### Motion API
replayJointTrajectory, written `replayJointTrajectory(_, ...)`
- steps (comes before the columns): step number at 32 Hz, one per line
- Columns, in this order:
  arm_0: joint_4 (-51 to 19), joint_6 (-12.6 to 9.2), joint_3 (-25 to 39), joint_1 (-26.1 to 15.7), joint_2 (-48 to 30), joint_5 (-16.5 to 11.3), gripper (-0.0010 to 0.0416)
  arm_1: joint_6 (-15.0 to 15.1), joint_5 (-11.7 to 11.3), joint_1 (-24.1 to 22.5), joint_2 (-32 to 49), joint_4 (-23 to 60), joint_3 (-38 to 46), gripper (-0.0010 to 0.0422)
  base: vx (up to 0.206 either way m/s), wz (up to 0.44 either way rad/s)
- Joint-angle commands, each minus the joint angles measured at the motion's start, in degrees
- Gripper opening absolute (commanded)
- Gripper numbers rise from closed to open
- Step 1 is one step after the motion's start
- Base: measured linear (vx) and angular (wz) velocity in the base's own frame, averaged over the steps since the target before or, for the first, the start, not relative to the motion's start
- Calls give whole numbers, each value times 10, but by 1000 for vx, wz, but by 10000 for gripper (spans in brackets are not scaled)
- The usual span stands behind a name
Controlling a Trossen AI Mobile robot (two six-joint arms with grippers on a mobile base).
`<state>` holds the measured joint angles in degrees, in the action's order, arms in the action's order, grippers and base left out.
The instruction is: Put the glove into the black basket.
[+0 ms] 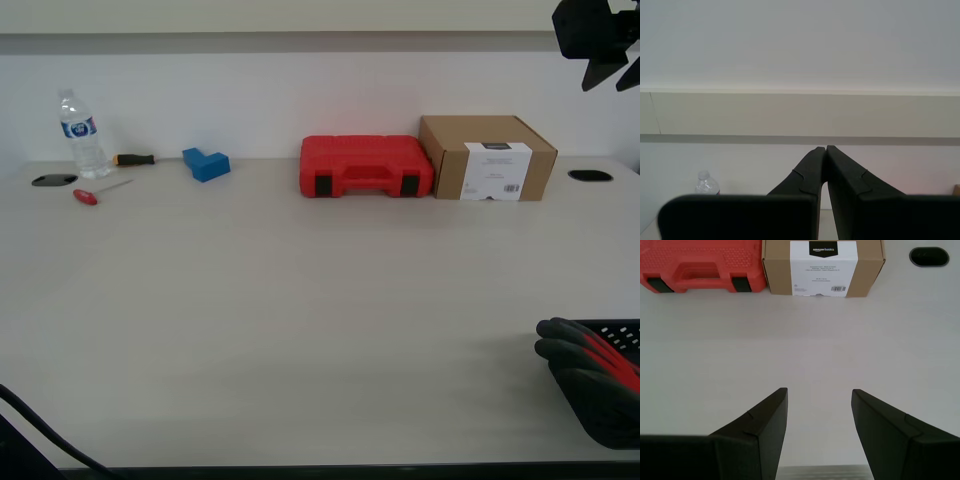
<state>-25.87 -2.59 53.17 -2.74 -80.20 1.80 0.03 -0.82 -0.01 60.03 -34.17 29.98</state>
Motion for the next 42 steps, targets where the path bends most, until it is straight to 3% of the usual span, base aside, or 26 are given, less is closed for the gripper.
replayJointTrajectory(1,1,0,0,0,0,0,176,0,0,0,0,-2,0,0,0,0)
replayJointTrajectory(42,1,0,0,0,0,0,176,0,0,0,0,-2,0,0,0,0)
